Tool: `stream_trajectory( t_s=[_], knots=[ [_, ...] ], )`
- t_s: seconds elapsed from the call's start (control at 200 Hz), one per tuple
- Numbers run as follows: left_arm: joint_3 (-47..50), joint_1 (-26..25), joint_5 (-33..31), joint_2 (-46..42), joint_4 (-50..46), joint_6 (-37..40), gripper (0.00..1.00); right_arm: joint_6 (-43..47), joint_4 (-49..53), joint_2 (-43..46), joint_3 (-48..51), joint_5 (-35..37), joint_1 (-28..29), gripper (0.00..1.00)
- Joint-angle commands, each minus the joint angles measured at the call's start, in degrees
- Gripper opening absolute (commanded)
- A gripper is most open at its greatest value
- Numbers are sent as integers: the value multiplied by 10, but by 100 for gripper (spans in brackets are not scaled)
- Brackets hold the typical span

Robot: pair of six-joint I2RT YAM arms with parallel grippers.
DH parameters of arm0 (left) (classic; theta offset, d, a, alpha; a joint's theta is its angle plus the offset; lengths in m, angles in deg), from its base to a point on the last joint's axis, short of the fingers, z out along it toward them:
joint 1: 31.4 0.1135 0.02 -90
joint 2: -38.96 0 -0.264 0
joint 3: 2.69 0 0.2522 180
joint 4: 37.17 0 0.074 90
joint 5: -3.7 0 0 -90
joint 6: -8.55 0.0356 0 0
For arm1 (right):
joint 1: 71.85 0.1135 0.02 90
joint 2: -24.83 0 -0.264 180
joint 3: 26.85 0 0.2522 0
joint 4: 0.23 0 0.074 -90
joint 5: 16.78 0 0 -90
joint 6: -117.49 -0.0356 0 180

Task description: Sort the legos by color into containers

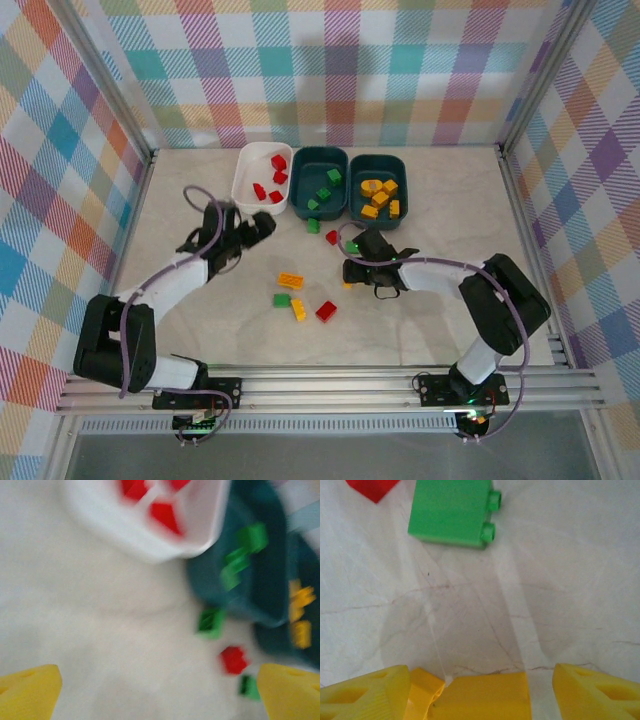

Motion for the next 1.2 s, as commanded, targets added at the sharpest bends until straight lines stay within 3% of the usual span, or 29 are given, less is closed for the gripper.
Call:
stream_trajectory(
  t_s=[0.0, 0.215, 0.31, 0.515, 0.69, 0.93, 1.11, 1.195],
  knots=[
    [68, 0, 7, -47, 21, -22, 100, 8, 34, -3, -13, 15, 6, 72],
    [109, 0, -6, -125, -25, 6, 100, 32, 45, -8, -29, 62, 6, 45],
    [112, 0, -8, -143, -38, 9, 100, 40, 51, 4, -31, 69, 6, 41],
    [129, 0, 1, -153, -23, -11, 100, 50, 67, 43, -34, 90, 6, 41],
    [129, -7, 36, -126, -1, -36, 100, 87, 63, 42, -112, 119, -29, 42],
    [152, -57, 18, -129, -9, -60, 100, 75, 32, -93, -276, 94, -158, 42],
    [164, -58, -4, -194, -68, -51, 100, 82, 86, -208, -423, 59, -196, 43],
    [165, -58, -17, -220, -89, -47, 100, 86, 116, -249, -486, 45, -203, 49]
  ],
)
